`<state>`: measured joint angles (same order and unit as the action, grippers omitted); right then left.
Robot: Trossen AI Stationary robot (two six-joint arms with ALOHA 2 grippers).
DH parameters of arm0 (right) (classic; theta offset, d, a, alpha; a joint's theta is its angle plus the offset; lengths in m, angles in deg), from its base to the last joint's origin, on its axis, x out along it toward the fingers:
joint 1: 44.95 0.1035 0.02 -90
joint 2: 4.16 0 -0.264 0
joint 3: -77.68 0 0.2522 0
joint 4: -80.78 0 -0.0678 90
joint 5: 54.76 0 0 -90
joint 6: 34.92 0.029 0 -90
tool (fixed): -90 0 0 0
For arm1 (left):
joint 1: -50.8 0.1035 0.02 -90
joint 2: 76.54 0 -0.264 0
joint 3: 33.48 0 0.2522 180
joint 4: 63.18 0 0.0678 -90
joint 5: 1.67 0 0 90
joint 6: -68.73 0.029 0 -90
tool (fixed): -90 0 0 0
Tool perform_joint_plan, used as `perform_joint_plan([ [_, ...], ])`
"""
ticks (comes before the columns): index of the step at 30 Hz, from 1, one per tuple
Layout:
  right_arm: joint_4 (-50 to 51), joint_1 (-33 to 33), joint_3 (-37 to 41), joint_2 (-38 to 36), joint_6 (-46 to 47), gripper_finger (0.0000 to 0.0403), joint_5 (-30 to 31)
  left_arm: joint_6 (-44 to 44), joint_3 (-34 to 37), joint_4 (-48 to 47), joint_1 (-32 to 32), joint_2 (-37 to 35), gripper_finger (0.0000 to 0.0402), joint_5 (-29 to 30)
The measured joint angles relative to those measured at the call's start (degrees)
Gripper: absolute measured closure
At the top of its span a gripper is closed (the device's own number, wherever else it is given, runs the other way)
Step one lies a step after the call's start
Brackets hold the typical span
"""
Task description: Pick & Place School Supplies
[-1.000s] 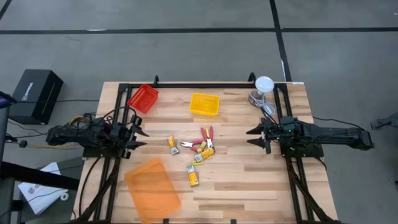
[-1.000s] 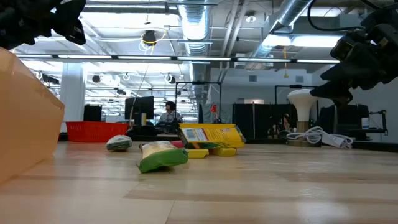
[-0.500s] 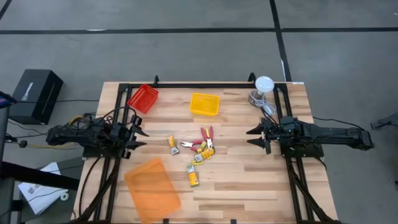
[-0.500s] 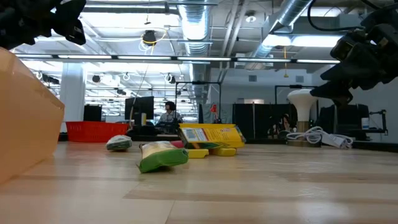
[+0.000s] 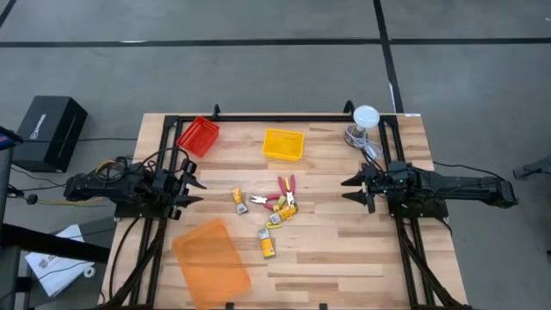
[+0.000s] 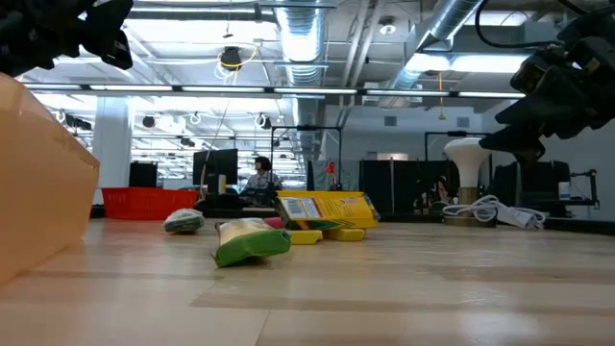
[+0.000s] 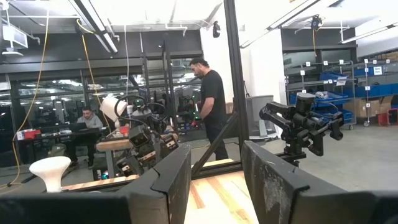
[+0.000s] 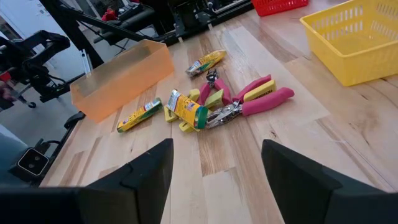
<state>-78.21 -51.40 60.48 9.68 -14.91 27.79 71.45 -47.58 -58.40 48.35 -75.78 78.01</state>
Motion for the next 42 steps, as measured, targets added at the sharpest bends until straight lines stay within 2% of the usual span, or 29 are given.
perform_joint_plan([
  [18, 0.0, 0.0, 0.0, 0.0, 0.0, 0.0168, 0.0, -0.1, 0.0, 11.8, 0.0, 0.0, 0.0266, 2.6],
  [24, 0.0, 0.0, 0.0, 0.0, -0.9, 0.0168, 0.1, -7.3, 0.0, 11.9, 0.0, 1.2, 0.0266, 4.1],
  [30, 0.1, -0.9, 0.0, 0.0, -20.3, 0.0168, 3.3, -16.0, 0.0, 12.8, 0.0, 3.6, 0.0266, 11.2],
  [35, 0.1, -1.6, 0.0, 0.0, -34.4, 0.0168, 3.4, -18.4, 0.0, 14.4, 0.0, 6.3, 0.0266, 17.4],
  [39, 0.0, -1.6, 0.0, 0.0, -41.9, 0.0168, 3.4, -18.7, 0.0, 16.3, 0.0, 8.5, 0.0266, 20.5],
  [42, -1.3, -1.4, 0.2, 0.0, -41.7, 0.0168, 1.7, -21.6, 0.0, 16.5, 0.0, 9.9, 0.0266, 21.5],
])
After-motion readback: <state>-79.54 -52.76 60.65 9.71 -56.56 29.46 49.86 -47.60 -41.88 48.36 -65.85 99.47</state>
